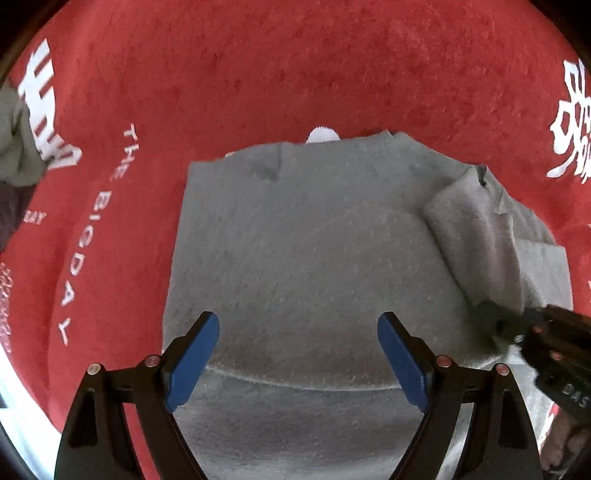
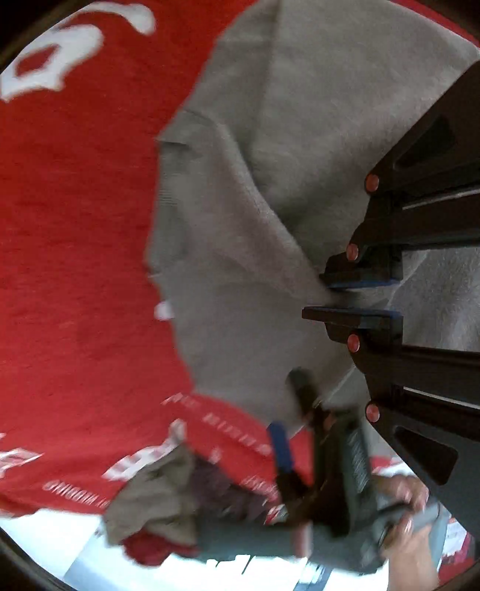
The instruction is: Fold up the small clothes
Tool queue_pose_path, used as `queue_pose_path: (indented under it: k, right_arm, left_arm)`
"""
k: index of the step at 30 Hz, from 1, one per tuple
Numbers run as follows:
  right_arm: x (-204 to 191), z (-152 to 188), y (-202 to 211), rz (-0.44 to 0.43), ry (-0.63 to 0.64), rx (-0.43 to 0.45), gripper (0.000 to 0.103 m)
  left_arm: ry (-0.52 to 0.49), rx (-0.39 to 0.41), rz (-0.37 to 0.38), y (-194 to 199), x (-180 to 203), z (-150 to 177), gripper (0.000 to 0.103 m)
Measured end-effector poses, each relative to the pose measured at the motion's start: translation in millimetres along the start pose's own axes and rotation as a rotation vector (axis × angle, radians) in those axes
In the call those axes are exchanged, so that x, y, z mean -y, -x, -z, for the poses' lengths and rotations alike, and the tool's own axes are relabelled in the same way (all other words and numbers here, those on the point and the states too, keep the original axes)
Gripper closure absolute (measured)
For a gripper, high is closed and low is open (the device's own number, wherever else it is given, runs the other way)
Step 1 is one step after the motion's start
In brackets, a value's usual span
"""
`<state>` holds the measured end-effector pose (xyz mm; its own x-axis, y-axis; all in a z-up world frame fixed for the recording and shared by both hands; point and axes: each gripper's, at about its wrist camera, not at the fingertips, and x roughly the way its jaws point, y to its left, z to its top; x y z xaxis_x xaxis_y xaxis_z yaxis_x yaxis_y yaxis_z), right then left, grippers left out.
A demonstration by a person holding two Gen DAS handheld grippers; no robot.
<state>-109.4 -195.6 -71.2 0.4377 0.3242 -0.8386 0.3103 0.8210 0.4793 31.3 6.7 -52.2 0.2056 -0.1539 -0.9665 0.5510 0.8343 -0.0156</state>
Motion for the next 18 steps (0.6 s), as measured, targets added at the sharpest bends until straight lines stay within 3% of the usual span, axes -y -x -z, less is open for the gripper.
queue_pose_path:
  k: [1,3,7,8,9,10,13,18]
  right_arm:
    - [3.0,0.7,-1.6,-0.003,-0.035,-0.01,0.084]
    - [14.2,-3.3,2.1,-0.027,-0.121,0.005,0.065]
    - [44.8,-14.1,5.6,-0.097,-0.351,0.059,0.064]
    - [51.8,-16.4,3.4,-0.124,-0.415,0.067,0.074]
    - [57.4,-19.2,1.9,-0.149,-0.466,0.079,0.097]
    - [56.7,-22.5,4.1,-0.143,-0.477,0.104,0.097]
    - [18.3,-36.2,15.7,-0.103,-0.293,0.163,0.097]
    - [-69.1,-37.0,-15.9,0.026,0.157,0.047,0.097]
  left_arm:
    - [0.003,0.0,0.016,-0.1,-2.7,2.2,0.014]
    - [0.014,-0.003,0.032,-0.8,-7.4,4.4,0.014]
    - [0.039,-0.007,0.054,-1.8,-22.8,6.2,0.014]
    - [0.041,-0.007,0.056,-0.5,-26.9,6.1,0.014]
    - [0.041,-0.005,0.054,0.4,-31.5,6.8,0.014]
    - [0.04,0.002,0.047,3.9,-36.2,9.5,0.014]
    - [0.053,0.013,0.03,12.6,-52.0,15.3,0.014]
    - [0.104,-0.011,-0.02,12.8,-84.0,30.3,0.014]
